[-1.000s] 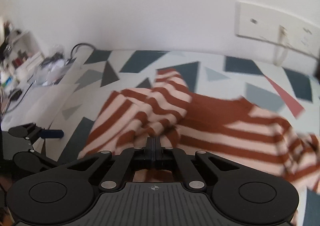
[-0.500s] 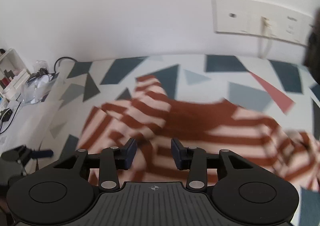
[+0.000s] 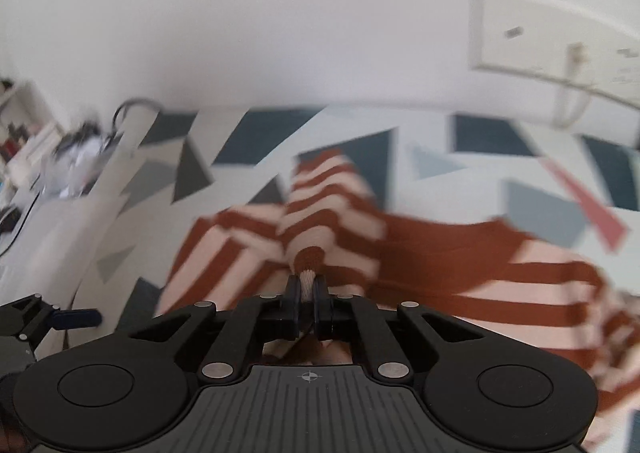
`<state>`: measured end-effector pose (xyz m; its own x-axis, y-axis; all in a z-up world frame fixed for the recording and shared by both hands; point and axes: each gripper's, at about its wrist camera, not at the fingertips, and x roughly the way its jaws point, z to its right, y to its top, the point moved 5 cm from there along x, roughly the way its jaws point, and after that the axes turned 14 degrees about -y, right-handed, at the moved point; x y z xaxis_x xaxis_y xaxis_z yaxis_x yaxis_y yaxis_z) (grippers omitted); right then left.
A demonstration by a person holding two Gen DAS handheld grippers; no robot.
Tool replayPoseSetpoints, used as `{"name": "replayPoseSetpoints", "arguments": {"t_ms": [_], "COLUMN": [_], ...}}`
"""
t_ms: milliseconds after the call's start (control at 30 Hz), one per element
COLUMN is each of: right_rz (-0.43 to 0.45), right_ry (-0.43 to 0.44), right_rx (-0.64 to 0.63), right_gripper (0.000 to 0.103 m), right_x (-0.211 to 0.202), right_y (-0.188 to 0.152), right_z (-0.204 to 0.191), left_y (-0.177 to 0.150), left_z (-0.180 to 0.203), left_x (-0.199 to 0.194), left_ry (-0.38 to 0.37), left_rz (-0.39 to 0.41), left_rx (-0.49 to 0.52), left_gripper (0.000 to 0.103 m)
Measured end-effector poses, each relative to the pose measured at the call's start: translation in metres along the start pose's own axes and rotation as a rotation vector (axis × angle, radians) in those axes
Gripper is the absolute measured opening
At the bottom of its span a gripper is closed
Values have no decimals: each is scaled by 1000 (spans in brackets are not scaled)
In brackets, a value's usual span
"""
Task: Fold clothes
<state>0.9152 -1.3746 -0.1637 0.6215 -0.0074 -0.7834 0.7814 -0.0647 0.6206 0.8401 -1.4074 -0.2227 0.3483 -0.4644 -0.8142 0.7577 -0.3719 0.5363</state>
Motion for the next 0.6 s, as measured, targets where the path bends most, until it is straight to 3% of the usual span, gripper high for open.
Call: {"name": "replayPoseSetpoints", "arguments": {"t_ms": [100, 300, 367, 400, 467, 600], "right_rz": [37, -99, -135, -143, -116, -43], "right_ry": [-47, -91, -98, -111, -137, -169], "right_rx": [83, 241, 279, 290, 305, 264], "right_gripper": [5, 6, 11, 23, 30, 30], "right_x": [-24, -29, -30, -31, -38, -44], "right_y": [-12, -66, -78, -81, -79, -59], "right_z": [41, 111, 122, 125, 129, 125], "left_y": [-1, -2, -2, -2, -2, -1], "left_z": [0, -1, -1, -1, -1, 0], "left_x": [0, 0, 0, 0, 0, 0], "left_ry": [0, 1, 2, 3, 3, 4], "left_rz": [5, 8, 6, 6, 5, 6], "left_rx": [1, 0, -1, -1, -2, -1], "left_gripper": [103, 103, 103, 103, 103, 103]}}
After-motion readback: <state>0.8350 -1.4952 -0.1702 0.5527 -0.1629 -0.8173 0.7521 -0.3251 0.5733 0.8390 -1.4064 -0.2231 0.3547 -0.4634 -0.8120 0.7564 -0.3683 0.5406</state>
